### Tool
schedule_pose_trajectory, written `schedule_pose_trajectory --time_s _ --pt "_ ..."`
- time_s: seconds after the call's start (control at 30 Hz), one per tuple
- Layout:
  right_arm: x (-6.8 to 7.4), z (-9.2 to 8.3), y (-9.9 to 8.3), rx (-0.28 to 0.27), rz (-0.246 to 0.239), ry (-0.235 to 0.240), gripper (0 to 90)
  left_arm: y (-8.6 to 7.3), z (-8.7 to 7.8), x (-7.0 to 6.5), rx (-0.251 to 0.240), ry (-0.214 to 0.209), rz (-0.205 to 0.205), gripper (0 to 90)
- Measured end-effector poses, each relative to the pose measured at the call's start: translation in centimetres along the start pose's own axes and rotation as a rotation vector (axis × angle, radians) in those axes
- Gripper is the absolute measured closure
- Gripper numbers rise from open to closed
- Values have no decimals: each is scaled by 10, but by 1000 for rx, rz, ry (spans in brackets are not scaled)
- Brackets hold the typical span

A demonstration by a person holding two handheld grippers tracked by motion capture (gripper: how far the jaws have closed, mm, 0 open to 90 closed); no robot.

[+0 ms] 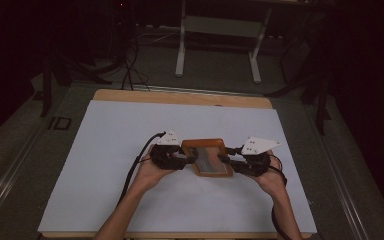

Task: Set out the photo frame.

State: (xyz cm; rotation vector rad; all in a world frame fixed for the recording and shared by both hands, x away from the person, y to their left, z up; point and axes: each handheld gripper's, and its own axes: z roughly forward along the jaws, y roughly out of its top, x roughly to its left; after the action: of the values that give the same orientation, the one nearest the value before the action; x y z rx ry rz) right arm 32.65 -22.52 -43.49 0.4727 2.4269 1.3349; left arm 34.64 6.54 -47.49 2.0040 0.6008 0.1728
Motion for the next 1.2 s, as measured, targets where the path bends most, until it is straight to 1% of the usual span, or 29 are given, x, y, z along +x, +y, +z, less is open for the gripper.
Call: schedule_pose_trajectory --time_s 0.03,0.07,0.23,0.33,0.4,0.5,0.57,0.6,0.8,0.83,1.0,1.2 --pt "-1 0 -2 4 13 -8 675 0 0 0 1 4 1 573" --pt "-1 0 -2 4 13 -8 675 0 1 -1 1 9 2 573" --pt "-5 -1 -5 32 48 -45 644 2 2 -1 -2 7 1 620" --pt "-6 -1 -6 40 60 -53 636 4 4 -2 2 9 8 626" --pt "-7 -1 -7 41 70 -56 634 5 4 -2 3 1 -3 630" --pt "-8 -2 -8 39 79 -49 632 6 3 1 -3 -25 -9 643" --pt "-8 -2 -9 39 79 -45 633 6 2 0 -4 -19 -5 646" --pt "-8 -1 -9 39 80 -43 632 7 0 0 7 -8 3 646" --pt "-5 8 -7 32 92 -31 630 5 -9 1 22 11 1 644" --pt "-5 9 -7 27 95 -27 630 4 -11 2 23 14 -4 643" --pt "-2 20 -5 8 117 0 626 -4 -23 3 -5 29 -42 641" --pt "3 33 2 -4 124 17 618 -12 -36 4 -16 54 -70 640"
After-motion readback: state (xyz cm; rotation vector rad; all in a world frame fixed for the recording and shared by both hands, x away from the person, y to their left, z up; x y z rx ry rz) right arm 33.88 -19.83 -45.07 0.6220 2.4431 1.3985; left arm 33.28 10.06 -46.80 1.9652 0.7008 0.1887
